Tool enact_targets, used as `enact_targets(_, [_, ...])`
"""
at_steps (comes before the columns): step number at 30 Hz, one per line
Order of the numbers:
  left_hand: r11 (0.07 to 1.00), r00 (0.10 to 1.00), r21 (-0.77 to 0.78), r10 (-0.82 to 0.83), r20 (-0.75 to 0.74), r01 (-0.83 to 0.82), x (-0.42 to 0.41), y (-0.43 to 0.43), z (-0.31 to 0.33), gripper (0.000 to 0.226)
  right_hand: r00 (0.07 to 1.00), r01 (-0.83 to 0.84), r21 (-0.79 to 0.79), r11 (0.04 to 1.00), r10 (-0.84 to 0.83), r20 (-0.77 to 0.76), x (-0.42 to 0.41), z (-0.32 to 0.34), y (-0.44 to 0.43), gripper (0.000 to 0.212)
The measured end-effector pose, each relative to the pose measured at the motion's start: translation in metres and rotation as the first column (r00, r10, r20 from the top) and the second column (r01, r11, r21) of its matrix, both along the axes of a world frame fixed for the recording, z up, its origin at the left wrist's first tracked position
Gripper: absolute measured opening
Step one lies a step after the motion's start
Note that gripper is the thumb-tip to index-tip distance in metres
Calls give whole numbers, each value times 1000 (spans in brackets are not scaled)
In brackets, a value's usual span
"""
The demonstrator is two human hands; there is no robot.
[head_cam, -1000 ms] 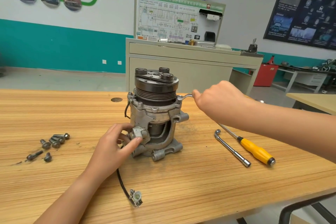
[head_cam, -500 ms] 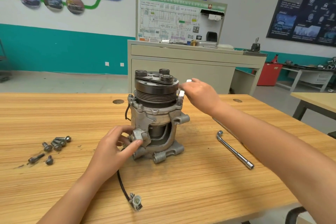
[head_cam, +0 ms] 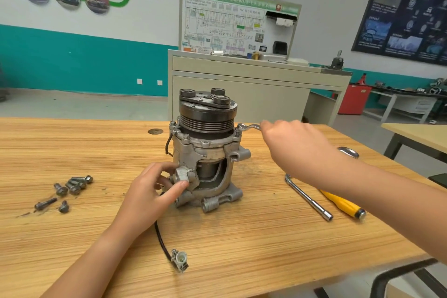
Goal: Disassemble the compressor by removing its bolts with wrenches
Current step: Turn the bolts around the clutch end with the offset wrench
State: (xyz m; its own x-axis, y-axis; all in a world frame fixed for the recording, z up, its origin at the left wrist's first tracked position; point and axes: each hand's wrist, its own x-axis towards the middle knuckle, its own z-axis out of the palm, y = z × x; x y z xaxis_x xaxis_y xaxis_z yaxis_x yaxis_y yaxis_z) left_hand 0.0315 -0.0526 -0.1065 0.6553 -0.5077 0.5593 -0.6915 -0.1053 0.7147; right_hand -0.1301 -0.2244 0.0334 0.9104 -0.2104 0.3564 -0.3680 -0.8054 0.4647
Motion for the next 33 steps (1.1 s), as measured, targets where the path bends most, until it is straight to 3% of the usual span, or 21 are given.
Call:
enact_targets(3, [1000, 1000, 7, 4, 8, -4, 1, 0, 0, 33, 996, 3, -78, 997, -10, -93, 9, 7, 14, 23])
enact_targets(10, [1000, 1000, 6, 0, -13, 0, 2, -2, -2, 27, 978, 84, -71, 994, -96, -186, 18, 13, 26, 21])
enact_targets(14, [1000, 1000, 11, 5, -12, -5, 1, -2, -2, 27, 970, 109, -66, 992, -121, -213, 16, 6, 16, 36])
enact_targets(19, [1000, 1000, 22, 6, -3, -6, 2, -2, -1, 27, 983, 53, -129, 990, -74, -166, 15, -4, 8, 41])
enact_targets(28, [1000, 1000, 29, 3, -4, -3, -1, -1, 1, 30, 965, -69, -224, 972, 8, -262, 23, 17, -14, 14])
enact_targets(33, [1000, 1000, 30, 2, -1, -2, -2, -1, 2, 29, 956, -120, -256, 959, 42, -291, 28, 13, -46, 20])
